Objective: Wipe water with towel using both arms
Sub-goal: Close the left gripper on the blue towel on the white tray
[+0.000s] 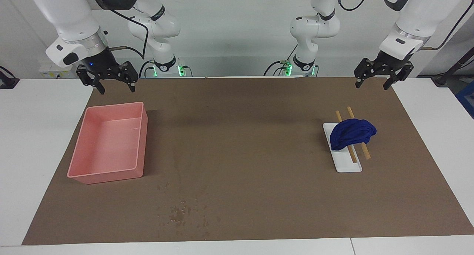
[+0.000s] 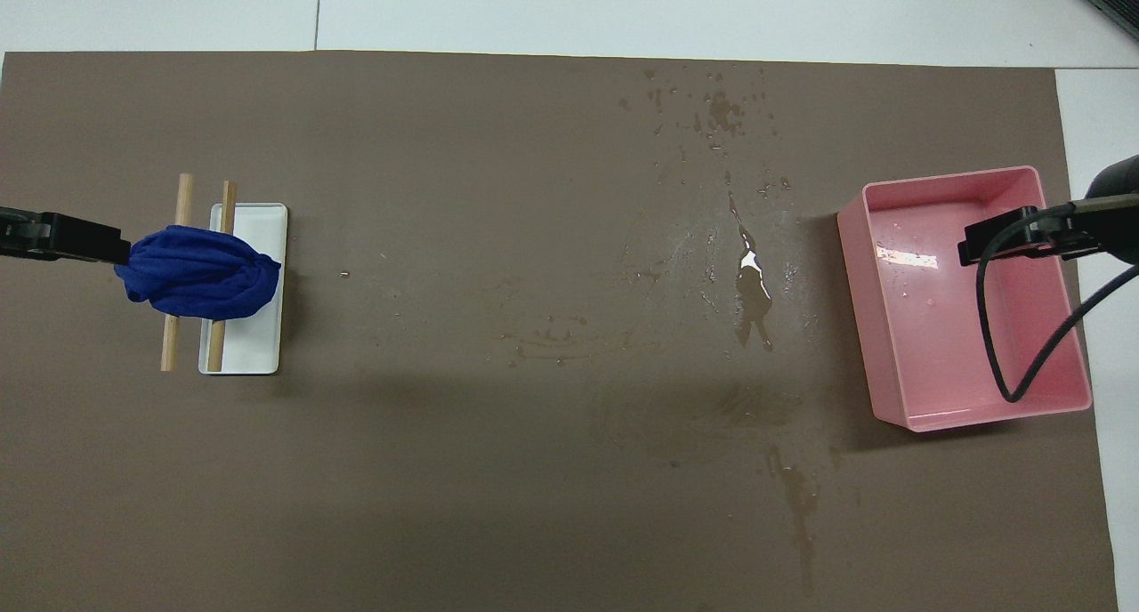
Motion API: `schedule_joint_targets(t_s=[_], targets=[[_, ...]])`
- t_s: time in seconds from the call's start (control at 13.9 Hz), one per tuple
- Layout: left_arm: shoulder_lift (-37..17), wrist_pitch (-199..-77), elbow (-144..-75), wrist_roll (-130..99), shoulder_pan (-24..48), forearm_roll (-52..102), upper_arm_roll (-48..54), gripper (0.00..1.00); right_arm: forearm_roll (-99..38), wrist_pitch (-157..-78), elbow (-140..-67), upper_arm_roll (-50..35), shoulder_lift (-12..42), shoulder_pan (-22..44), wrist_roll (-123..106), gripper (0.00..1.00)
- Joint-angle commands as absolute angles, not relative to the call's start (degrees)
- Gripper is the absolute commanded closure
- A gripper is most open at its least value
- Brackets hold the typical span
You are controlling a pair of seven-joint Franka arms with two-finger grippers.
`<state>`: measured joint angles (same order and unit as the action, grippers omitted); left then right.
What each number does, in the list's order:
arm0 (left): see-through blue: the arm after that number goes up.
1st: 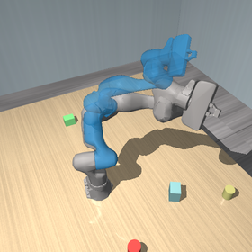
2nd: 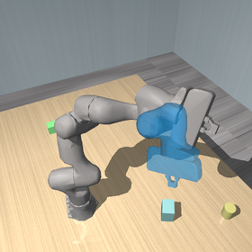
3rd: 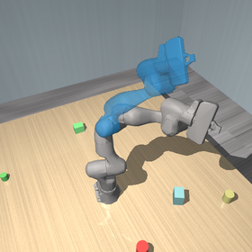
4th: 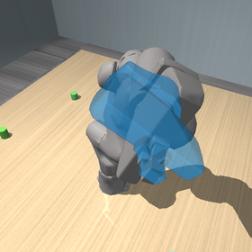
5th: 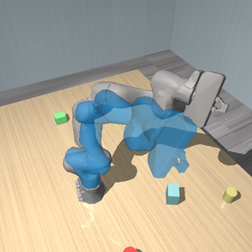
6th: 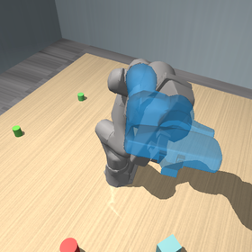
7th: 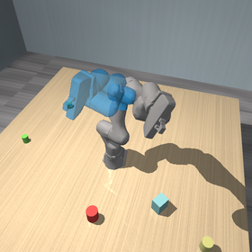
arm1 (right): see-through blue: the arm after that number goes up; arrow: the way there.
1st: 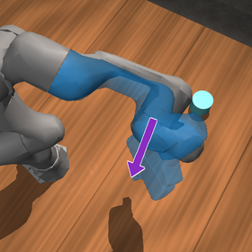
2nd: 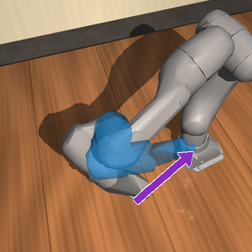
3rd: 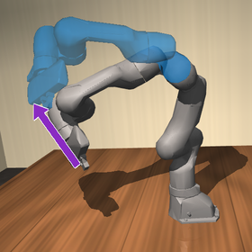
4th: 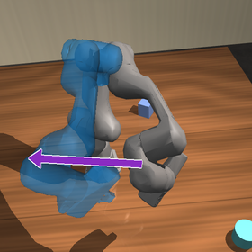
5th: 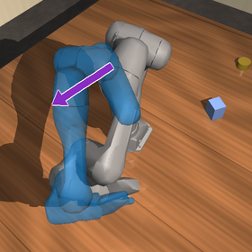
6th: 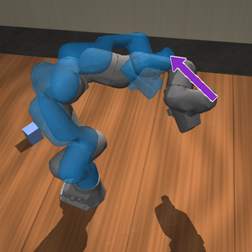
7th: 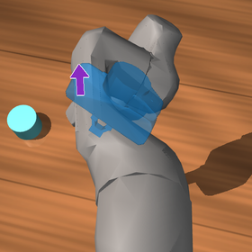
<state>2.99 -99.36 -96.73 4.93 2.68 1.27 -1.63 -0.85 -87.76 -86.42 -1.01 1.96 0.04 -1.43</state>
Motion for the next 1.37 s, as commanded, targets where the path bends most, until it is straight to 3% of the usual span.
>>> schedule_joint_targets(t_s=[0.0,0.36,0.79,0.87,0.94,1.08,1.3], targets=[[6.8,-114.8,-111.5,-1.6,1.5,0.4,-1.7,0.0,-3.7,-89.8,-88.7,-1.7,0.8,-0.8,1.8,0.0],[-0.1,-127.9,-115.3,-3.0,-0.5,0.4,-1.7,0.0,-5.8,-89.9,-88.8,-1.7,0.7,-0.9,4.3,0.0],[-0.4,-135.3,-120.8,-3.0,-0.9,0.4,-1.7,0.0,-5.8,-90.0,-88.9,-1.7,0.7,-0.9,4.3,0.0],[-0.6,-135.4,-120.9,-3.0,-0.9,0.4,-1.7,0.11,-5.8,-90.0,-88.9,-1.7,0.7,-0.9,4.3,0.0],[-0.5,-135.3,-121.2,-3.1,-0.9,0.4,-1.7,0.35,-5.8,-90.1,-88.9,-1.7,0.6,-0.9,4.3,0.0],[-0.5,-134.6,-121.2,-3.1,-0.9,0.4,-1.7,0.96,-5.8,-90.1,-88.9,-1.7,0.6,-0.9,4.3,0.0],[-0.5,-134.4,-121.1,-2.6,-1.1,0.4,-1.7,1.0,-5.8,-90.1,-89.0,-1.7,0.6,-0.9,4.3,0.0]])
